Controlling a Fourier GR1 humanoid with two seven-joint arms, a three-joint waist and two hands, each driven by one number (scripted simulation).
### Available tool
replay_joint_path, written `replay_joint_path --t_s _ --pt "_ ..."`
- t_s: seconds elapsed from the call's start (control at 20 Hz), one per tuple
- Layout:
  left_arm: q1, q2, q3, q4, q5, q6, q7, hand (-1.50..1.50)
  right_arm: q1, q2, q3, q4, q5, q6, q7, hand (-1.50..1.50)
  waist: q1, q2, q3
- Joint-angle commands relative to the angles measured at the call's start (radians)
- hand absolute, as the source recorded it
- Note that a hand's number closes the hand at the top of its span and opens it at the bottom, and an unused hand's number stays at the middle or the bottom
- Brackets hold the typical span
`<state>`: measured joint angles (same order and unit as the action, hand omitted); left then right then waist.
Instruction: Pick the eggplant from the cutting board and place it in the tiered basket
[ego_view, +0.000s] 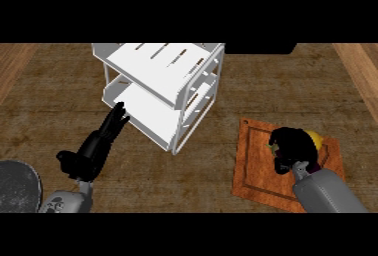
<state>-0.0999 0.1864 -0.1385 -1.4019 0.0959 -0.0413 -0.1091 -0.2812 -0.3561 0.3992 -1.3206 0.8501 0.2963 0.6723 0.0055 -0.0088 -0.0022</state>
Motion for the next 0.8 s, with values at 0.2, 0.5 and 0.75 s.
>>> replay_joint_path --t_s 0.2,0.5,0.75 --pt "0.02 -0.062 -0.019 0.021 -0.06 0.013 0.009 0.0 0.01 0.077 -0.016 0.007 0.075 0.001 -0.048 1.5 -0.004 0.008 0.002" --pt "0.038 -0.046 0.024 0.023 -0.033 0.008 0.013 0.0 0.236 0.155 -0.029 -0.239 0.151 -0.151 0.222 1.5 -0.049 -0.004 0.001" --pt "0.024 0.016 0.069 -0.001 0.001 -0.041 0.037 0.0 0.428 0.224 0.086 -0.46 0.345 -0.28 0.44 1.5 -0.045 -0.002 0.001"
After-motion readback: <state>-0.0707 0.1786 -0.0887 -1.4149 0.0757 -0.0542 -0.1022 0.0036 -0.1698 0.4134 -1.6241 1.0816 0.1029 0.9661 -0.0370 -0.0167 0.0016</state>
